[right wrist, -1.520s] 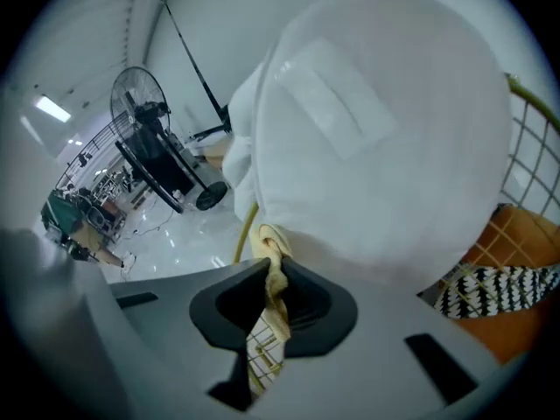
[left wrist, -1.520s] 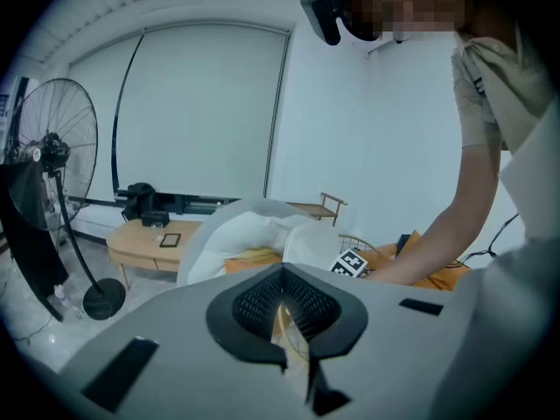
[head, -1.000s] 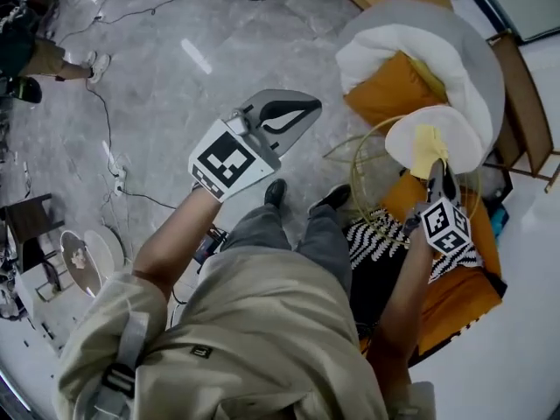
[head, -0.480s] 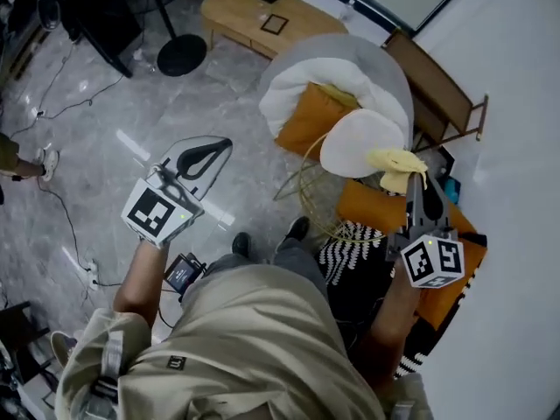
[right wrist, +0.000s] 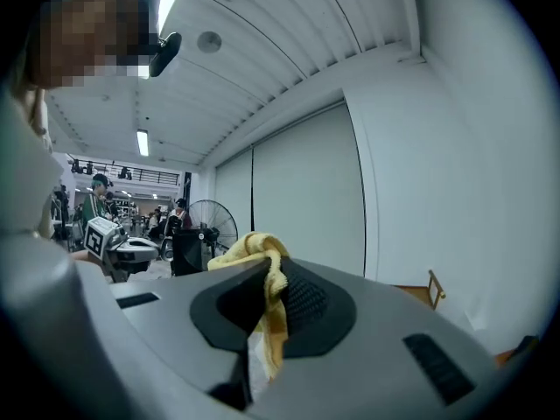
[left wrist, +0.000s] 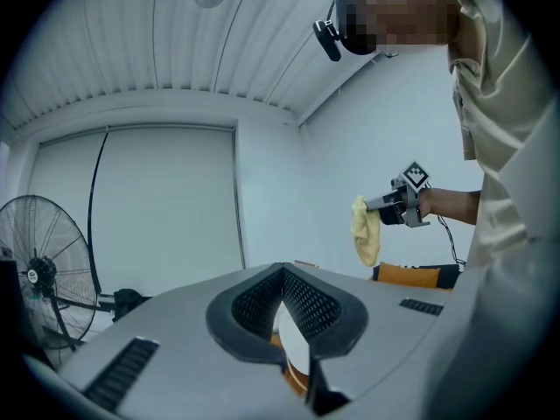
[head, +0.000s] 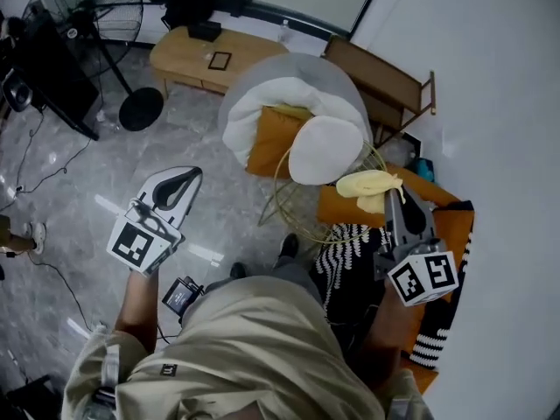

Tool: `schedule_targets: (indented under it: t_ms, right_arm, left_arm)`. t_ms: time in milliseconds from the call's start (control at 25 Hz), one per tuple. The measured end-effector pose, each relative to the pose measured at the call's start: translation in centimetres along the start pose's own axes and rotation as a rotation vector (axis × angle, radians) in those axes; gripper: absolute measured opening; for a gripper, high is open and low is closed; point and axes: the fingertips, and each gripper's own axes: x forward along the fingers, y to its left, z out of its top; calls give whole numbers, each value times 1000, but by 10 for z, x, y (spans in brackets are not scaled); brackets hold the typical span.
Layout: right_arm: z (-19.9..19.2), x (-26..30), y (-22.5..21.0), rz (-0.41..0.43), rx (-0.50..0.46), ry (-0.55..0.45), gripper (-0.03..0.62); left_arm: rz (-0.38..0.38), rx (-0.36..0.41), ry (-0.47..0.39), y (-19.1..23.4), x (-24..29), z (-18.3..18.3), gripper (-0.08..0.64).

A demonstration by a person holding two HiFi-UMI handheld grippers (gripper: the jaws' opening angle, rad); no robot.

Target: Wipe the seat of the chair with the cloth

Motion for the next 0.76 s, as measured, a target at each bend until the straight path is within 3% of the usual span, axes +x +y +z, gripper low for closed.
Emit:
schedule_targets:
  t_ms: [760]
  right_arm:
    - [-6,-26,5,-19,26,-25,37]
  left_arm:
    - [-24,27,-18,-16,-9,3,17]
